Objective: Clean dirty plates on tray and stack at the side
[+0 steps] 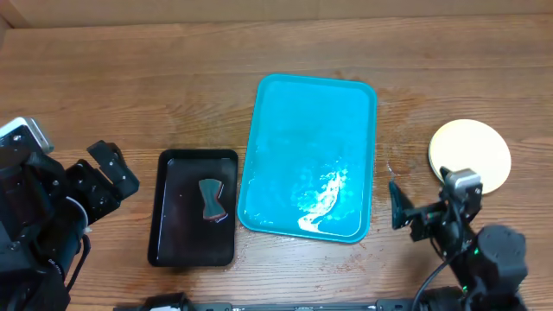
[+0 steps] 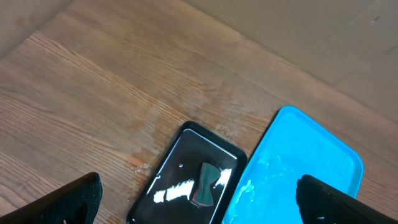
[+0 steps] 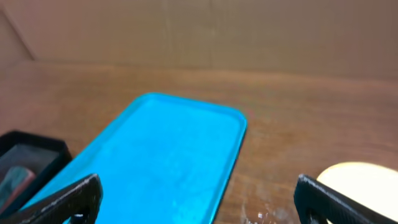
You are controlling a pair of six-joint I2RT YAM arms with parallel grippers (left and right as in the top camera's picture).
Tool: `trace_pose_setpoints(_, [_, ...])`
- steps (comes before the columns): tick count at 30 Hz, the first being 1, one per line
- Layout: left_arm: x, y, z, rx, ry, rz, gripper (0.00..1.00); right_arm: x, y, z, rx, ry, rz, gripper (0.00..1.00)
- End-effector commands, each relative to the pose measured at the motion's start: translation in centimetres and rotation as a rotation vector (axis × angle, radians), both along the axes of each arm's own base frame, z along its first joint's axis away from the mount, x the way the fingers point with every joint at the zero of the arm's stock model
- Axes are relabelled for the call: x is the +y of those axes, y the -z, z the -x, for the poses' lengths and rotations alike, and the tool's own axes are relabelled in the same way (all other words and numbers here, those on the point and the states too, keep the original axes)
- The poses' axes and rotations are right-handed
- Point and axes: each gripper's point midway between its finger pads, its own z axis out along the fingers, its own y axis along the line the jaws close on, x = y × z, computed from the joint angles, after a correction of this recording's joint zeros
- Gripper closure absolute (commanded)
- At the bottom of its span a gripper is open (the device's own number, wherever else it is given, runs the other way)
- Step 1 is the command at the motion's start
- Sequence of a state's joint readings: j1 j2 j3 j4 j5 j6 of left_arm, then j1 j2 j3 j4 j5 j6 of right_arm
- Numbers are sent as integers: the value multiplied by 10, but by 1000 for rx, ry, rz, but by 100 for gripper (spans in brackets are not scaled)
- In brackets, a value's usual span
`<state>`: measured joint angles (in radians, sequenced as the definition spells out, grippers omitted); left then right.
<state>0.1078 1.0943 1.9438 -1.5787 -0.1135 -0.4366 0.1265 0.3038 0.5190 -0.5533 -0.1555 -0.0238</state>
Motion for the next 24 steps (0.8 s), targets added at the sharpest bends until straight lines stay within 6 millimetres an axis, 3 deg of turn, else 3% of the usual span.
trace_pose_setpoints(1, [5, -3, 1, -6, -11, -26, 0, 4, 23, 3, -76, -25, -11, 0])
trace_pose_setpoints(4, [5, -3, 1, -6, -11, -26, 0, 6, 41, -2, -147, -33, -36, 0])
trace_pose_setpoints(11, [5, -3, 1, -6, -11, -26, 0, 18, 51, -10, -314, -96, -74, 0])
trace_pose_setpoints(24, [5, -3, 1, -6, -11, -26, 0, 17, 59, -10, -273, -93, -71, 0])
